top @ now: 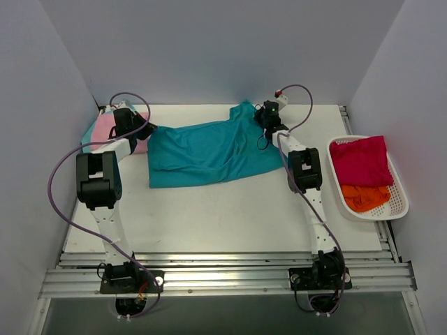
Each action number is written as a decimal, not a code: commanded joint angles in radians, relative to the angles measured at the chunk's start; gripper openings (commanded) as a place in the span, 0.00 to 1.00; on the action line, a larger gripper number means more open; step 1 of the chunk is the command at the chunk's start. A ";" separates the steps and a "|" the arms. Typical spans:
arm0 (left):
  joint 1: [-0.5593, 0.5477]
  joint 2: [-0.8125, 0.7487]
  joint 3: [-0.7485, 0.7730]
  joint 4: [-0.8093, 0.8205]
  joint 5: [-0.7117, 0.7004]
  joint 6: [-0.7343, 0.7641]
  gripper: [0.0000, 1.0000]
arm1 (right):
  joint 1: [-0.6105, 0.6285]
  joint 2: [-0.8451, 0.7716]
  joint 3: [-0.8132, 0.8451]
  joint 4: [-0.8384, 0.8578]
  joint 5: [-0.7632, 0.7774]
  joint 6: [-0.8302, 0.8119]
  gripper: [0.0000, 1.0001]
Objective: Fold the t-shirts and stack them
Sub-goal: Fold the tshirt
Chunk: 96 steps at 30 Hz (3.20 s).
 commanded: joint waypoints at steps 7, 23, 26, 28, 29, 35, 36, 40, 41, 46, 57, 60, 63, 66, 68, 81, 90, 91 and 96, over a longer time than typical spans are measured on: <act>0.014 -0.001 0.008 0.062 0.028 0.007 0.02 | -0.015 -0.100 -0.122 0.083 0.025 -0.051 0.00; 0.043 -0.099 0.054 0.017 0.085 0.010 0.02 | -0.030 -0.393 -0.275 0.140 0.034 -0.114 0.00; 0.045 -0.155 -0.010 0.025 0.079 0.021 0.02 | -0.029 -0.454 -0.389 0.178 0.033 -0.108 0.00; 0.043 -0.179 -0.062 0.034 0.076 0.026 0.02 | -0.029 -0.488 -0.484 0.208 0.034 -0.104 0.00; 0.046 -0.202 -0.081 0.037 0.077 0.026 0.02 | -0.029 -0.523 -0.522 0.224 0.034 -0.097 0.00; 0.052 -0.316 -0.254 0.079 0.073 0.033 0.02 | -0.027 -0.683 -0.850 0.341 0.046 -0.070 0.00; 0.052 -0.331 -0.282 0.085 0.070 0.035 0.02 | -0.027 -0.705 -0.892 0.368 0.048 -0.061 0.00; 0.051 -0.425 -0.417 0.117 0.051 0.042 0.02 | -0.026 -0.809 -1.135 0.431 0.082 -0.045 0.00; 0.051 -0.457 -0.438 0.117 0.044 0.050 0.02 | -0.027 -0.843 -1.167 0.438 0.091 -0.041 0.00; 0.051 -0.526 -0.581 0.109 -0.034 0.047 0.02 | -0.022 -0.913 -1.334 0.461 0.149 0.002 0.00; 0.018 -0.529 -0.655 -0.023 -0.236 -0.080 0.94 | -0.021 -0.959 -1.345 0.274 0.218 0.039 0.56; 0.020 -0.554 -0.679 0.016 -0.300 -0.105 0.94 | -0.021 -0.984 -1.320 0.251 0.227 0.028 0.56; 0.018 -0.571 -0.698 0.074 -0.343 -0.123 0.94 | -0.021 -0.961 -1.241 0.220 0.206 0.027 0.56; 0.020 -0.554 -0.698 0.141 -0.358 -0.128 0.94 | -0.010 -0.892 -1.117 0.183 0.155 0.027 0.55; 0.020 -0.520 -0.693 0.175 -0.357 -0.120 0.94 | 0.004 -0.831 -1.017 0.148 0.143 0.027 0.55; 0.043 -0.408 -0.642 0.244 -0.282 -0.090 0.94 | 0.119 -0.611 -0.803 0.070 0.125 0.038 0.53; 0.049 -0.402 -0.652 0.261 -0.252 -0.090 0.94 | 0.142 -0.650 -0.880 0.080 0.145 0.035 0.52; 0.051 -0.400 -0.653 0.261 -0.252 -0.090 0.94 | 0.143 -0.653 -0.883 0.079 0.145 0.035 0.52; 0.052 -0.402 -0.658 0.267 -0.249 -0.091 0.94 | 0.154 -0.676 -0.911 0.068 0.155 0.035 0.50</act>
